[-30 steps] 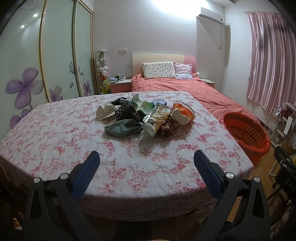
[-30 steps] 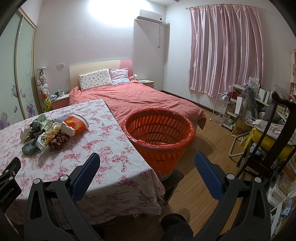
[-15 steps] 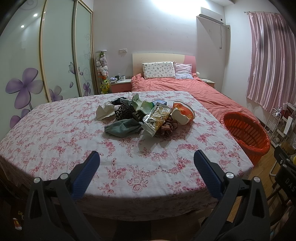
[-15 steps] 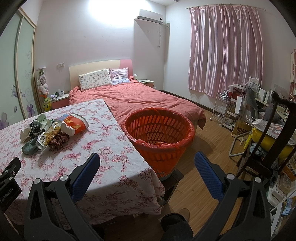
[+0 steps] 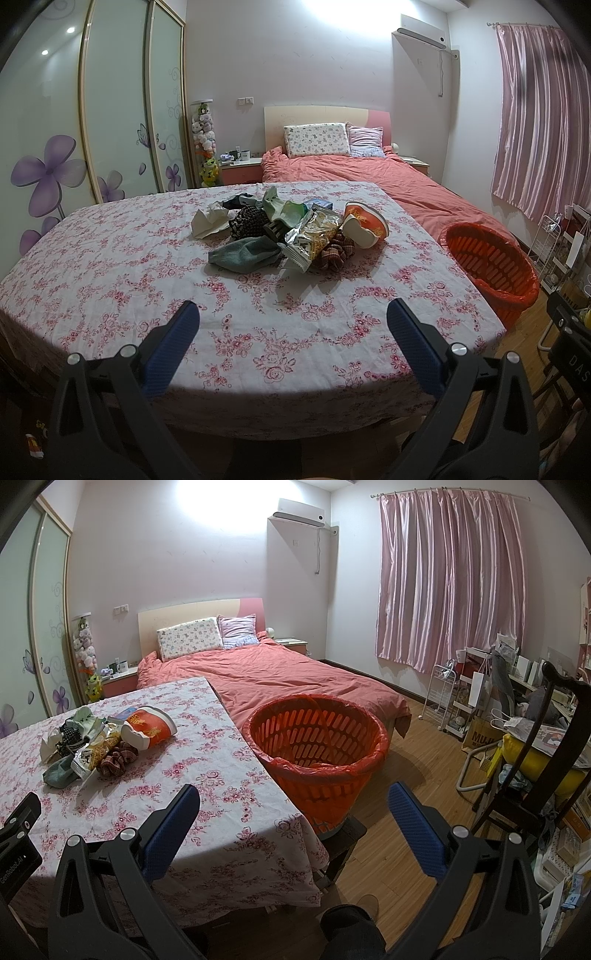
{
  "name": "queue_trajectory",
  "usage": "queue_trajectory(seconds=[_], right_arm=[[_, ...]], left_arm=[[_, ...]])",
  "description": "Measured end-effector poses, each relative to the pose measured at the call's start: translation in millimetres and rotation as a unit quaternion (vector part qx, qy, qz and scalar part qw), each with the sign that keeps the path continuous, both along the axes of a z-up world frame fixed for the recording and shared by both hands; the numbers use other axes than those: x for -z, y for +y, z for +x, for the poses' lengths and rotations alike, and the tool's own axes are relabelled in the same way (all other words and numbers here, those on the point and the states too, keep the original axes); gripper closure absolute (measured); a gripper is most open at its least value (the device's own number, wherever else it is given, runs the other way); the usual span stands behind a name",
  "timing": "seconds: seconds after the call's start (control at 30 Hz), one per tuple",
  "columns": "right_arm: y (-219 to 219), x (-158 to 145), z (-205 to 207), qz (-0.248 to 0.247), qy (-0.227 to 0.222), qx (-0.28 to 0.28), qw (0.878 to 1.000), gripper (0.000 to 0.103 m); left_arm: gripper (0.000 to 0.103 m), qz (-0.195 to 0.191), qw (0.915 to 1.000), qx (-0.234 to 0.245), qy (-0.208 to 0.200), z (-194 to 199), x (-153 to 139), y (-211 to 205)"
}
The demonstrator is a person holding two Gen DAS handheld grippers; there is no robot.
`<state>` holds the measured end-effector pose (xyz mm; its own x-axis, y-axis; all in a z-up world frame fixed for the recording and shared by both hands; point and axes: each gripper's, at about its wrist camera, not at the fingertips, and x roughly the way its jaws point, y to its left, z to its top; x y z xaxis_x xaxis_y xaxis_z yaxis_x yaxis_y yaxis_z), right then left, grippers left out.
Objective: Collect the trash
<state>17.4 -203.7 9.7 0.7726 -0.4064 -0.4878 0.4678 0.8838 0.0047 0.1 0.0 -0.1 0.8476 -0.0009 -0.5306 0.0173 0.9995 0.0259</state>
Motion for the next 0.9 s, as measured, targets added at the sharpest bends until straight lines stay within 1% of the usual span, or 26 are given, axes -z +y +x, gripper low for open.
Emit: queue_trajectory(seconds=[0.43, 0.57, 0.73, 0.9], right_arm=[[0.4, 2.2, -0.1, 0.0, 0.001, 0.0, 1.0, 0.002], [-0.2, 4.4, 7.0, 0.001, 0.005, -0.003, 1.0, 0.002], [3.8, 10.2, 30.3, 0.008, 0.018, -0.018, 1.0, 0.002], [10.4, 7.5, 54.3, 0.011, 0.021, -0.039, 0.999, 0.004]], left_arm=[[0.004, 0.0, 1.0, 0.0, 0.002, 0.7, 0.2, 0.5], [0.004, -0.008, 0.9999, -0.006, 0.008, 11.4, 2.6, 4.5], [0.004, -0.027, 0.999, -0.027, 0.025, 34.5, 8.6, 32.2], [0.004, -0.033, 0.9976, -0.054, 0.03, 61.7, 11.6, 64.4]])
